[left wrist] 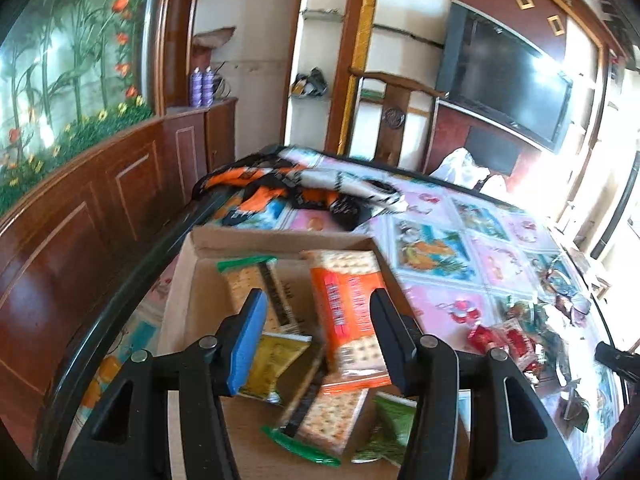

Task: Organize snacks
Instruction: 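Lower both snacks into the box and open both grippers, then grasp a silver foil bag with the right gripper while the left gripper grasps a yellow snack pack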

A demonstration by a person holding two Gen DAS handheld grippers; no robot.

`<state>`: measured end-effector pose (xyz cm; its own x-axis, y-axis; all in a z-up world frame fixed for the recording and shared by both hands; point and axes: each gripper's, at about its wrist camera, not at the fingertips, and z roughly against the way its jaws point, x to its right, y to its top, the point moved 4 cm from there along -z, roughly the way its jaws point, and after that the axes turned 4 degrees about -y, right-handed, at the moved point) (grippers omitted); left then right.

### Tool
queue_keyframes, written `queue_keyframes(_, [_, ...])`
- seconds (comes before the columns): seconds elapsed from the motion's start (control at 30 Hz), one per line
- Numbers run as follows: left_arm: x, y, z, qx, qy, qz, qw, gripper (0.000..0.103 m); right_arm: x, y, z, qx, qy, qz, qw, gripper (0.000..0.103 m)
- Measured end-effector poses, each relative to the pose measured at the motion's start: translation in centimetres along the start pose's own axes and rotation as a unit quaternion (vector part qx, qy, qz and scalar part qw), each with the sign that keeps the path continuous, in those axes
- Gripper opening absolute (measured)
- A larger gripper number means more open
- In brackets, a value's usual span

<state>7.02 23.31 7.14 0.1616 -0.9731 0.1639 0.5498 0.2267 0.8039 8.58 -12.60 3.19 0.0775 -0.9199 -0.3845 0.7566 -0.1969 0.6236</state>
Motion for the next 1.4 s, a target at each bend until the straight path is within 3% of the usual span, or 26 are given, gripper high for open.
queue_keyframes(0.17, [2.8, -0.4, 0.8, 0.007, -0.036, -0.01, 0.9993, 0.058, 3.8, -1.4, -0.7, -0.058, 0.005, -0.066, 0.996, 0.069])
queue_keyframes(0.27, [4.9, -1.2, 1.2, -0.003, -0.07, -0.019, 0.9974, 0.058, 3.6, -2.6, -1.1, -0.082, -0.007, -0.057, 0.995, 0.069])
queue_keyframes(0.4, [7.4, -2.2, 1.7, -0.007, -0.088, -0.034, 0.9955, 0.058, 2.6, -4.0, -1.5, -0.101, -0.018, -0.032, 0.994, 0.07])
queue_keyframes(0.5, [9.0, -3.0, 1.8, -0.024, -0.122, -0.033, 0.9917, 0.058, 0.9, -5.2, -1.9, -0.126, 0.046, -0.028, 0.991, 0.072])
queue_keyframes(0.53, [9.8, -3.5, 1.8, -0.034, -0.138, -0.035, 0.9892, 0.058, 0.0, -5.5, -2.1, -0.142, 0.094, -0.029, 0.985, 0.072])
queue_keyframes(0.6, [11.5, -4.4, 1.9, -0.051, -0.165, -0.05, 0.9836, 0.058, -0.2, -5.3, -1.8, -0.14, 0.137, -0.047, 0.98, 0.072])
queue_keyframes(0.7, [14.7, -6.3, 2.0, -0.087, -0.217, -0.077, 0.9691, 0.06, 1.1, -4.5, -0.8, -0.102, 0.106, -0.063, 0.987, 0.074])
queue_keyframes(0.83, [19.6, -9.7, 1.7, -0.162, -0.281, -0.124, 0.9378, 0.069, 2.9, -4.0, -0.6, -0.092, 0.099, -0.104, 0.985, 0.074])
queue_keyframes(0.93, [22.8, -12.7, 1.4, -0.2, -0.284, -0.18, 0.9201, 0.079, 2.9, -3.6, -0.2, -0.079, 0.087, -0.101, 0.988, 0.074])
queue_keyframes(1.07, [25.0, -15.1, 1.0, -0.198, -0.243, -0.25, 0.9162, 0.085, 3.2, -3.2, 0.8, -0.063, 0.075, -0.096, 0.991, 0.074])
queue_keyframes(1.23, [25.6, -16.0, -0.2, -0.196, -0.22, -0.261, 0.9194, 0.085, 3.8, -3.0, 1.1, -0.057, 0.071, -0.096, 0.991, 0.074])
queue_keyframes(1.27, [25.8, -16.1, -0.5, -0.192, -0.214, -0.265, 0.9207, 0.079, 3.8, -3.0, 1.1, -0.057, 0.07, -0.096, 0.991, 0.074])
queue_keyframes(1.3, [25.6, -16.1, -0.7, -0.193, -0.21, -0.265, 0.921, 0.064, 3.7, -3.0, 1.1, -0.057, 0.07, -0.095, 0.991, 0.074])
queue_keyframes(1.33, [25.6, -16.3, -1.1, -0.203, -0.213, -0.262, 0.9192, 0.054, 3.8, -2.9, 1.1, -0.056, 0.068, -0.095, 0.992, 0.074])
queue_keyframes(1.37, [25.6, -16.2, -1.2, -0.192, -0.204, -0.265, 0.9228, 0.046, 3.8, -2.9, 1.1, -0.054, 0.065, -0.094, 0.992, 0.074])
queue_keyframes(1.4, [25.6, -16.1, -1.4, -0.189, -0.198, -0.268, 0.9237, 0.045, 4.0, -2.7, 1.1, -0.051, 0.057, -0.094, 0.993, 0.074])
